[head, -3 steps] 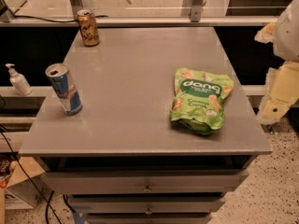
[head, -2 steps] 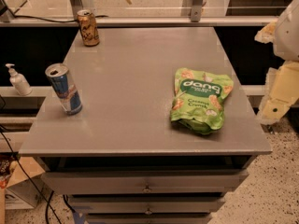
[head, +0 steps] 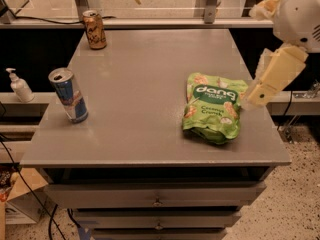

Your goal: Knock orange can over

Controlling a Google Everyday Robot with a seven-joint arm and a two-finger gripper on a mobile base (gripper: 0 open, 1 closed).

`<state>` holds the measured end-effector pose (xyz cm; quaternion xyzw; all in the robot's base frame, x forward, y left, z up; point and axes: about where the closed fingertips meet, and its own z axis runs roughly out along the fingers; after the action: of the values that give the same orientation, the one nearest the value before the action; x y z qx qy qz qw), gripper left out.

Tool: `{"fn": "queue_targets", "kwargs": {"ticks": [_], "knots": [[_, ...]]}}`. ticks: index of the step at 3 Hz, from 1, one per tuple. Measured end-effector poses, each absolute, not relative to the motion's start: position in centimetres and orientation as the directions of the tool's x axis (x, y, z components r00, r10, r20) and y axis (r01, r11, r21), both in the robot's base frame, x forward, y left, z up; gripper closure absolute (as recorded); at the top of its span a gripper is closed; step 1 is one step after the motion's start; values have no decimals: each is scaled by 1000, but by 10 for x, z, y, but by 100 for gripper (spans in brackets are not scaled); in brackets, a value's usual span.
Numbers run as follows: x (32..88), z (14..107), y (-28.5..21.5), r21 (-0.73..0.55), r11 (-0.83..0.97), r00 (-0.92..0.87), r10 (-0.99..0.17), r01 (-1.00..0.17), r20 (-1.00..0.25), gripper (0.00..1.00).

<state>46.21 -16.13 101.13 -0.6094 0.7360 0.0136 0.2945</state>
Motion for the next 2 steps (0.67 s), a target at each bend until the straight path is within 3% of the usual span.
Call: {"fn": "queue_targets", "kwargs": {"ticks": [2], "knots": [[513,1035,-68,-336,238,52,-744,-911,-666,0]]}}
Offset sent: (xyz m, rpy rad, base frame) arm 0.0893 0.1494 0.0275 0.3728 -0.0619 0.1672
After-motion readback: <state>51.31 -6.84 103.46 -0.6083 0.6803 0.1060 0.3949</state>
